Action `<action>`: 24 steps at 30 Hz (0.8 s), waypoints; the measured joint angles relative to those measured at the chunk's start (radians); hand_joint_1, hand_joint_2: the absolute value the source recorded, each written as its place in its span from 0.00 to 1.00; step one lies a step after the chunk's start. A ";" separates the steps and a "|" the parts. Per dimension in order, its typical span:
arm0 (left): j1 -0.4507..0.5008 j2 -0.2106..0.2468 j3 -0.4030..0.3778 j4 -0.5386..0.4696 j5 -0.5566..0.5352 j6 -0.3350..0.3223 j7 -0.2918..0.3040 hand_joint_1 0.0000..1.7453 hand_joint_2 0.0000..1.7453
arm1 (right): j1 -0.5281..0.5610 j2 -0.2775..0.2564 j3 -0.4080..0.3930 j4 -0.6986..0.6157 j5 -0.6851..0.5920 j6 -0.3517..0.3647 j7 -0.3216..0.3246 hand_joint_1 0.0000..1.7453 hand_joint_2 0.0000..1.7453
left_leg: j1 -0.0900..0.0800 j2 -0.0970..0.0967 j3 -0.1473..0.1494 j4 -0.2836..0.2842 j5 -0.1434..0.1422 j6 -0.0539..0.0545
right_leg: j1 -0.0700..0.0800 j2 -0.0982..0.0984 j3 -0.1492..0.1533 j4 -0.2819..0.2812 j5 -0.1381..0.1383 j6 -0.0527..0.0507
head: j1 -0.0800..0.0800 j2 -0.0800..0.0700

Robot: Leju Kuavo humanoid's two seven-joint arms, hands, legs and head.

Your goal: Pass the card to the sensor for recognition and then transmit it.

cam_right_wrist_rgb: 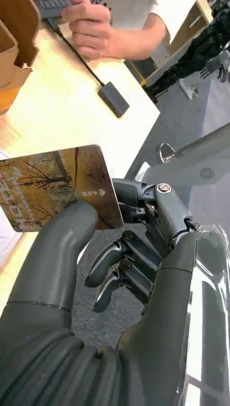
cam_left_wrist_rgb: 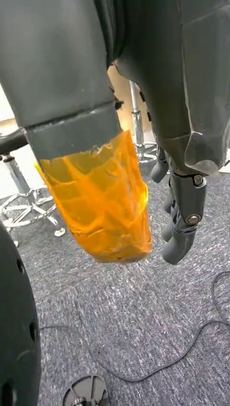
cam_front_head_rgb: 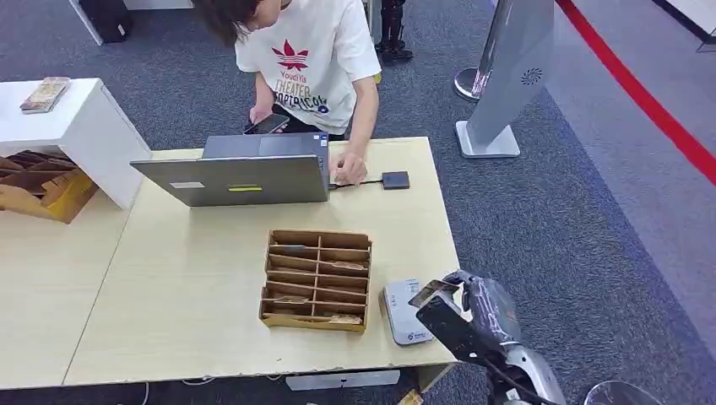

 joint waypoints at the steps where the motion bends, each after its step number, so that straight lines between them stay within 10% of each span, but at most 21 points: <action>1: -0.001 0.000 0.000 0.000 0.003 0.000 0.000 0.00 0.00 | -0.007 0.000 0.001 0.006 0.003 0.000 0.002 1.00 1.00 | 0.000 0.000 0.000 0.000 0.000 0.000 | 0.000 0.000 0.000 0.000 0.000 0.000 | 0.000 0.000; 24: -0.006 0.002 0.000 0.000 0.062 -0.006 -0.012 0.00 0.00 | -0.129 0.001 0.014 0.174 -0.056 0.079 -0.002 1.00 1.00 | 0.000 0.000 0.000 0.000 0.000 0.000 | 0.000 0.000 0.000 0.000 0.000 0.000 | 0.000 0.000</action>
